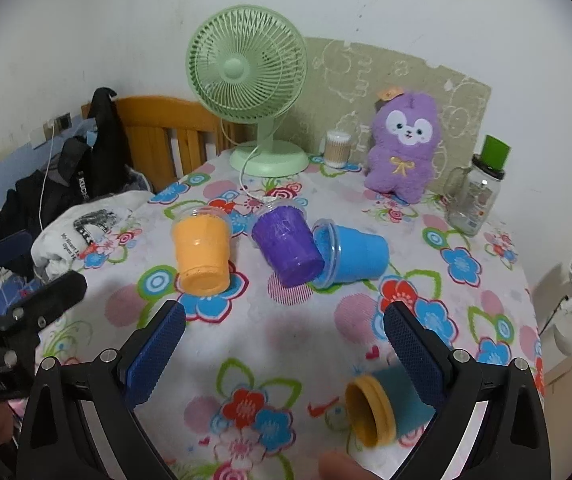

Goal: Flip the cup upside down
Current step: 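Move the right gripper to the purple cup lying on its side and close on it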

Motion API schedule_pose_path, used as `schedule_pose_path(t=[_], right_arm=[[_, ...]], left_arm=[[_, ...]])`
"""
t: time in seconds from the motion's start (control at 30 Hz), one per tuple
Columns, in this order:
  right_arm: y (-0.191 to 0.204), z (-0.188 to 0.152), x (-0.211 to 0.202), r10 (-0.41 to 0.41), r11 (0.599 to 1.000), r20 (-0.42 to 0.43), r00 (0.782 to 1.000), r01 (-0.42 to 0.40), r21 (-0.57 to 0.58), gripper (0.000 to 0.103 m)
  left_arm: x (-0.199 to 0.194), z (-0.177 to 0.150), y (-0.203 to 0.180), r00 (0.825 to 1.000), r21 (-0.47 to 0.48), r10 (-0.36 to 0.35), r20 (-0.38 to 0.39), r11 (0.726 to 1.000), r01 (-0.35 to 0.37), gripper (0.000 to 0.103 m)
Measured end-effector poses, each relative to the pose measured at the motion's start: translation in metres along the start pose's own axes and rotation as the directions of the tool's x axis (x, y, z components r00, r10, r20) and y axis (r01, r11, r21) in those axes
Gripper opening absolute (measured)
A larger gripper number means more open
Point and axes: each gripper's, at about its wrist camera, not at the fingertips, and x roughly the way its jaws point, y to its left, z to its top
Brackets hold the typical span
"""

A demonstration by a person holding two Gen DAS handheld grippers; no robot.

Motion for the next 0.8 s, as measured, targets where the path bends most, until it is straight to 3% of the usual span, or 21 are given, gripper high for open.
schedule_pose_path(t=[0.27,0.8], right_arm=[[0.005,0.02,0.055,0.002,0.999,-0.062,0.998,-0.006,-0.054,0.1],[-0.003,0.031,0.13,-0.043,0.996,-0.136,0.99,0.032,-0.088,0.1]], left_arm=[[0.043,0.014,-0.001,0.999,0.04,-0.005,-0.045,0.999,0.006,0.103],[0.084,0.023,-0.015,0.996,0.087,-0.011,-0.083,0.996,0.018,0.103]])
